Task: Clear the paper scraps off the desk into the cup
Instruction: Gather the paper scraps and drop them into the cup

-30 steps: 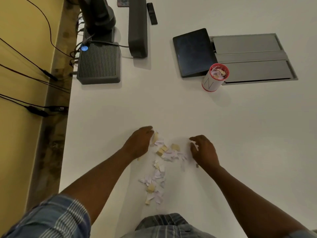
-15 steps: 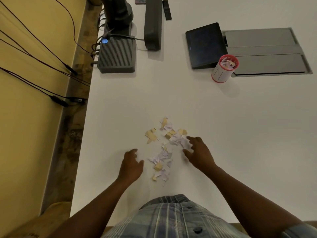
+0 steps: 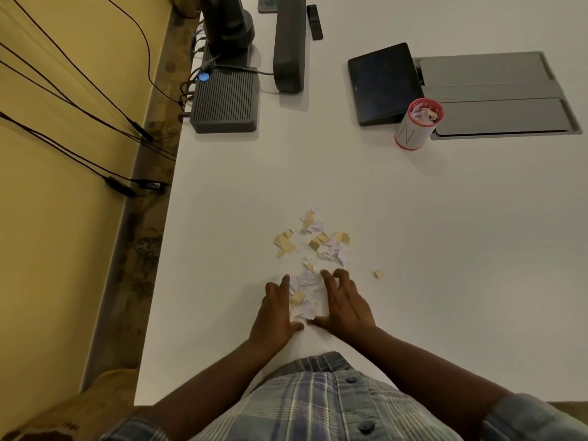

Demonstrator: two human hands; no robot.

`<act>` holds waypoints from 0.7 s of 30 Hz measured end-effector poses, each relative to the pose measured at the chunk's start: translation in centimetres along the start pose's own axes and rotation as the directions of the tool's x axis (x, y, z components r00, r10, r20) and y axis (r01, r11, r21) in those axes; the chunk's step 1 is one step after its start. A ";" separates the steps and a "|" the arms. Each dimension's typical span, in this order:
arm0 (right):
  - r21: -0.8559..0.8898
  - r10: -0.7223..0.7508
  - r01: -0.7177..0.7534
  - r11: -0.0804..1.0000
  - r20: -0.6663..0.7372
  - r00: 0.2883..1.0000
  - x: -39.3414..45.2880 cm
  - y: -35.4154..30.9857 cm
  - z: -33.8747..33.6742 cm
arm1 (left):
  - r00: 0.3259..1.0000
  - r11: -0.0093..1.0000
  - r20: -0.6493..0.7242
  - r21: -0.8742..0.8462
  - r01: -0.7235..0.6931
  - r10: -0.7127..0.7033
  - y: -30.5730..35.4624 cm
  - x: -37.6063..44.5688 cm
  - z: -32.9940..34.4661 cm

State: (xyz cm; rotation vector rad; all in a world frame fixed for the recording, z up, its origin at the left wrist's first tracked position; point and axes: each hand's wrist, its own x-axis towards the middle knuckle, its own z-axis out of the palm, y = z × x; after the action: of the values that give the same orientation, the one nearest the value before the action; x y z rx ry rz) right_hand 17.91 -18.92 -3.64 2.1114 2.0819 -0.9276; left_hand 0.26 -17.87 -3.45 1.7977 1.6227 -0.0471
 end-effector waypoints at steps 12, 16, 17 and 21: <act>0.281 0.173 -0.087 0.956 -0.297 0.939 4.2 3.9 -5.3 | 0.973 0.975 -0.229 -0.208 -0.080 0.031 0.1 6.2 -4.2; 0.292 0.413 -0.328 0.898 -0.310 0.856 3.9 6.5 -5.9 | 0.942 0.987 -0.333 -0.134 -0.085 0.036 -1.0 7.8 -5.7; 0.281 0.456 -0.384 0.880 -0.264 0.850 3.9 6.8 -5.9 | 0.941 0.990 -0.337 -0.113 -0.084 0.041 -1.4 8.2 -6.0; 0.263 0.411 -0.371 0.891 -0.117 0.904 4.3 6.1 -5.5 | 0.988 0.994 -0.148 -0.095 -0.056 0.042 -1.5 9.4 -6.4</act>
State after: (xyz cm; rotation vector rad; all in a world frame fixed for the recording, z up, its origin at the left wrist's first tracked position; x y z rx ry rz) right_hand 25.28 -13.30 -3.23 2.6824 1.5619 -1.0035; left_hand -1.74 -6.55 -3.73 1.7994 1.6504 0.1887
